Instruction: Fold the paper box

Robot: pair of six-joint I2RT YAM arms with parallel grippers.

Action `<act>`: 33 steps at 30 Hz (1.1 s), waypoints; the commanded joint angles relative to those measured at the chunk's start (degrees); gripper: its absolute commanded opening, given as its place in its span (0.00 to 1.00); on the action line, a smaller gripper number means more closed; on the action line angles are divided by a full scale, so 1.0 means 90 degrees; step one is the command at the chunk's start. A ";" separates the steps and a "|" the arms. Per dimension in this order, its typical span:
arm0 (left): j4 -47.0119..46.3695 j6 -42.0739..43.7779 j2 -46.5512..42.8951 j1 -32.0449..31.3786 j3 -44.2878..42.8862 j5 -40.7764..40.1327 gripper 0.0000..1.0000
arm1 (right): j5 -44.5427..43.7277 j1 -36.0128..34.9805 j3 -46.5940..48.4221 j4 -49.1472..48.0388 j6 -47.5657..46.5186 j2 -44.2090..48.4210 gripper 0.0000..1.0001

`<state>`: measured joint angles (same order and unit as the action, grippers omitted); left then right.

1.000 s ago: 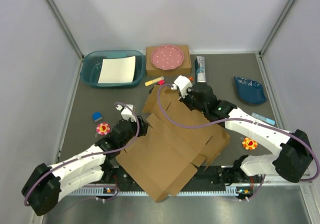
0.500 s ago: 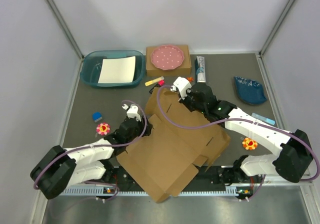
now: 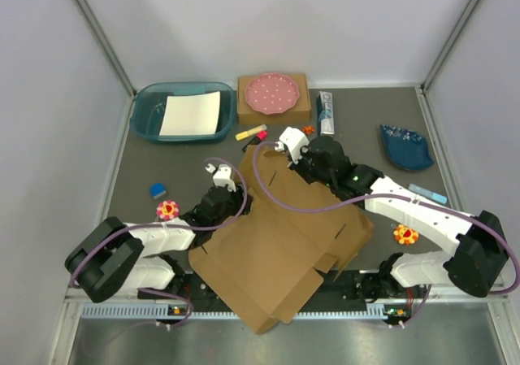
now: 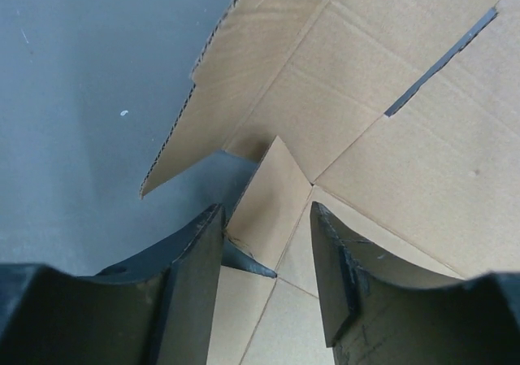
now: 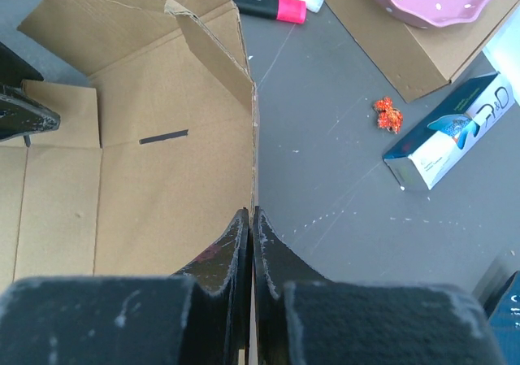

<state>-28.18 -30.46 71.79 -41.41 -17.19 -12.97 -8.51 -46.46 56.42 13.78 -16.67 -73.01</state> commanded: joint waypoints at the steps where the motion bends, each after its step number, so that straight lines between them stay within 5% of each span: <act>1: -0.0627 0.0064 0.0255 -0.0018 -0.0141 0.0113 0.45 | 0.0106 -0.0102 0.0332 -0.0008 0.0075 0.0134 0.00; 14: -0.2572 0.0765 0.0197 -0.0340 0.0456 0.1412 0.04 | 0.0067 -0.0160 0.0303 0.0021 0.0162 0.0115 0.00; 26: -0.2239 0.1782 0.1193 -0.1864 0.0123 -0.0179 0.13 | -0.0216 -0.0405 0.0264 0.0246 0.0006 0.0095 0.00; 33: -0.0709 0.1929 -0.0784 -0.1903 -0.0091 -0.1271 0.36 | -0.0382 -0.0414 0.0283 0.0363 0.0006 0.0183 0.00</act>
<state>-42.52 -14.31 75.70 -58.19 -15.22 -18.09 -12.32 -48.80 57.14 16.08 -17.87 -72.79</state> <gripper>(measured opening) 0.314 0.009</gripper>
